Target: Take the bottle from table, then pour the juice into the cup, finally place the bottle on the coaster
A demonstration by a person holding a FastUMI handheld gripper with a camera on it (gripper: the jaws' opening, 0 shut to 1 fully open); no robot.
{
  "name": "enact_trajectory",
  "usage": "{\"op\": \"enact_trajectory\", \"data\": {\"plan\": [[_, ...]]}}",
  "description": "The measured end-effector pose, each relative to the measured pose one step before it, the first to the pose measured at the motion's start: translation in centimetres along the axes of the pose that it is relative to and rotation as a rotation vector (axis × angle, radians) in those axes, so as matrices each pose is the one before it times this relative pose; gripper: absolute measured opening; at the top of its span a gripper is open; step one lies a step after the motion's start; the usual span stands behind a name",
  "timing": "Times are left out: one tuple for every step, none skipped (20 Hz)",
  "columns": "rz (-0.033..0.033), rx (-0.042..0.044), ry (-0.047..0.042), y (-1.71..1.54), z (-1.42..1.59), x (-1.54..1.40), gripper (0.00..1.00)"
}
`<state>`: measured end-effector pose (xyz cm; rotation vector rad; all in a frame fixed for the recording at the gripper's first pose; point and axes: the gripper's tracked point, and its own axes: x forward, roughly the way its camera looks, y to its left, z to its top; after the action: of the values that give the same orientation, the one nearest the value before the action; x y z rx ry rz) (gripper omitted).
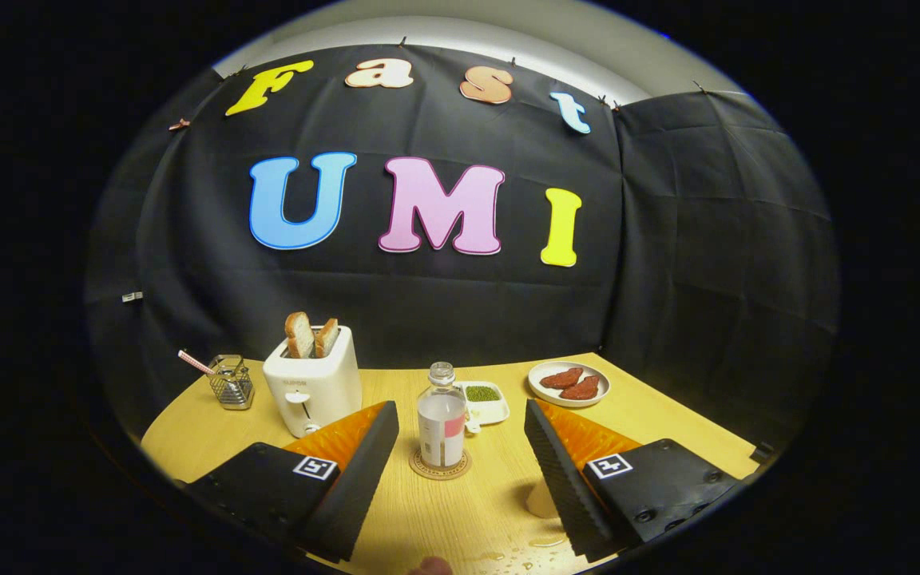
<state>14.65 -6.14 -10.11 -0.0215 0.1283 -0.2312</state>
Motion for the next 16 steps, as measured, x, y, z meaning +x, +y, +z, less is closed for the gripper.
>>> {"op": "enact_trajectory", "data": {"plan": [[0.00800, -0.00792, -0.01406, -0.005, 1.153, -0.999, 0.97], [0.01522, 0.00467, -0.01888, 0.054, 1.248, -1.015, 0.97], [0.02786, 0.01280, -0.02366, 0.443, 1.305, -0.875, 0.97], [0.02869, 0.00784, -0.01408, 0.484, 1.190, -0.740, 0.97], [0.01886, -0.00520, -0.00627, 0.109, 0.855, -0.840, 0.97], [0.01313, -0.00985, -0.00661, -0.091, 0.915, -0.899, 0.97], [0.00851, -0.00429, 0.00159, 0.503, 0.009, -0.604, 0.97], [0.00825, -0.00328, 0.00299, -0.174, 0.755, -0.751, 0.97], [0.00894, -0.01098, 0.00094, -0.183, 0.800, -0.666, 0.97], [0.00303, -0.01969, -0.00671, -0.371, 0.991, -0.810, 0.97], [0.00212, -0.01407, -0.01090, -0.499, 0.871, -0.640, 0.97], [0.01440, -0.00541, -0.01147, -0.197, 0.914, -0.438, 0.97], [0.00992, -0.00139, -0.00973, -0.232, 0.715, -0.425, 0.97], [0.00791, 0.00029, -0.00864, -0.447, 0.746, -0.520, 0.97], [0.00338, 0.00265, -0.00522, -0.369, 0.508, -0.392, 0.97], [-0.00105, 0.00163, -0.00449, -0.434, 0.560, -0.536, 0.97]]}}
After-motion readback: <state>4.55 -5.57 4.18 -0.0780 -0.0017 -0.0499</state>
